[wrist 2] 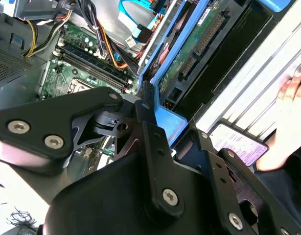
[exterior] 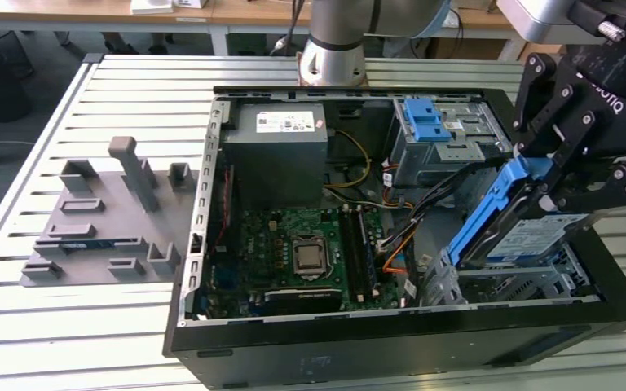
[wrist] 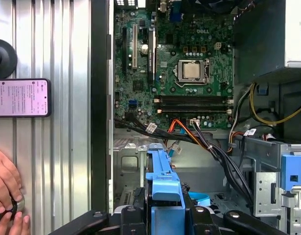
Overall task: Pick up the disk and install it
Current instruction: 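Insert the disk into the insertion slot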
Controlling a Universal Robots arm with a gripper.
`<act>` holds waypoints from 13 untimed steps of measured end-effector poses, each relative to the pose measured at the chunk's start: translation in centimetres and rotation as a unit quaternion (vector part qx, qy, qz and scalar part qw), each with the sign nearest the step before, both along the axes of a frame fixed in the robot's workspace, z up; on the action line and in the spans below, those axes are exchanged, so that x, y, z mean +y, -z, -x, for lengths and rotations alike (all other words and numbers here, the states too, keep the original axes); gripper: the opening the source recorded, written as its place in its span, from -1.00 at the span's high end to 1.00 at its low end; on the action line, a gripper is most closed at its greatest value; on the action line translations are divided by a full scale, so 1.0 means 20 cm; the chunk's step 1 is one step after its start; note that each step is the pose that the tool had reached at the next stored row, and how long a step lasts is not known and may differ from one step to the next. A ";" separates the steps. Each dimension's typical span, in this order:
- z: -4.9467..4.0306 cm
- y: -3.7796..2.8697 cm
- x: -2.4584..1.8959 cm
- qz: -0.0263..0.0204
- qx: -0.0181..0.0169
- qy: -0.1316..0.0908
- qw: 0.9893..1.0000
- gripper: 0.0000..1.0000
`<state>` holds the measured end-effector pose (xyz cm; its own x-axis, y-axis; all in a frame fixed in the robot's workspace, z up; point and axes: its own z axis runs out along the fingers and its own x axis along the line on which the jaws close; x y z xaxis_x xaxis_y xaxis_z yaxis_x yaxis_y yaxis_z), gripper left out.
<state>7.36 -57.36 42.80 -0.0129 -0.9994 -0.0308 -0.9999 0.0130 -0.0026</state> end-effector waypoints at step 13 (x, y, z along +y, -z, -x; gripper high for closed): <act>0.000 0.019 0.000 0.000 0.000 0.000 1.000 0.27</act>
<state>7.37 -57.37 42.43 -0.0129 -0.9994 -0.0309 -0.9999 0.0130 -0.0026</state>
